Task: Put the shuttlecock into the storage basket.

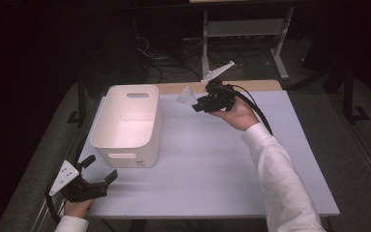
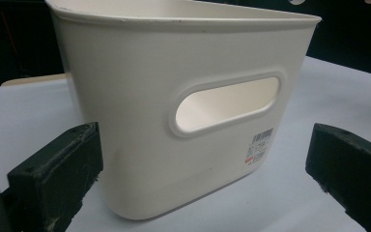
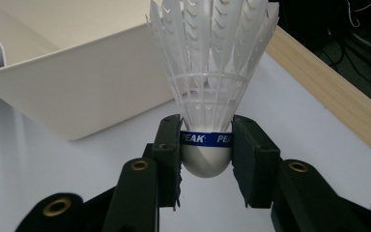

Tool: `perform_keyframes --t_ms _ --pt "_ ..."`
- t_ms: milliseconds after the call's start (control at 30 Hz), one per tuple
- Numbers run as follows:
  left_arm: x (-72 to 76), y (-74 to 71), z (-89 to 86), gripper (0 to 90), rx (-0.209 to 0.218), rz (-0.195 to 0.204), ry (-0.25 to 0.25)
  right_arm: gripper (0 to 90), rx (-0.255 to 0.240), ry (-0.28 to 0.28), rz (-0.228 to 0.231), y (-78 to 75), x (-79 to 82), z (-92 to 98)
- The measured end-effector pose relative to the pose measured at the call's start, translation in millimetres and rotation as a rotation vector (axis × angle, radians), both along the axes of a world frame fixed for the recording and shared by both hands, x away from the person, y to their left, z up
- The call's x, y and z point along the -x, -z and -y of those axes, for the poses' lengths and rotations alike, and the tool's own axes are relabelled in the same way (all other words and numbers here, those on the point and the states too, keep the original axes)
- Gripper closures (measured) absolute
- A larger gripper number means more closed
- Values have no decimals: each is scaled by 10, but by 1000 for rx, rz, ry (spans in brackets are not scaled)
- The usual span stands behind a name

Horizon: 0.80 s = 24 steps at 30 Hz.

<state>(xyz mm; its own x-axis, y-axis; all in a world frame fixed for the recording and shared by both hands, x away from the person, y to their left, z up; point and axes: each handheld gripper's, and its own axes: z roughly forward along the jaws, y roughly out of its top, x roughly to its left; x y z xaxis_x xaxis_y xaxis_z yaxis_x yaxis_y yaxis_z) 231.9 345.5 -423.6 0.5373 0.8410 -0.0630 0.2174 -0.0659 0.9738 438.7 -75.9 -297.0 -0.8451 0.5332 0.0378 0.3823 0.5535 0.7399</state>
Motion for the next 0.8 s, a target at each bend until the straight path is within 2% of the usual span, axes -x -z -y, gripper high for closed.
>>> perform_keyframes --t_ms 300,367,800 --pt "-4 3 1 0 0 0 0 637 -2 -42 28 -64 62 -99" --pt "-5 5 0 0 1 2 0 637 -9 -44 19 -81 89 -129" --pt "-4 3 1 0 3 1 1 636 -40 -78 35 -150 116 -293"
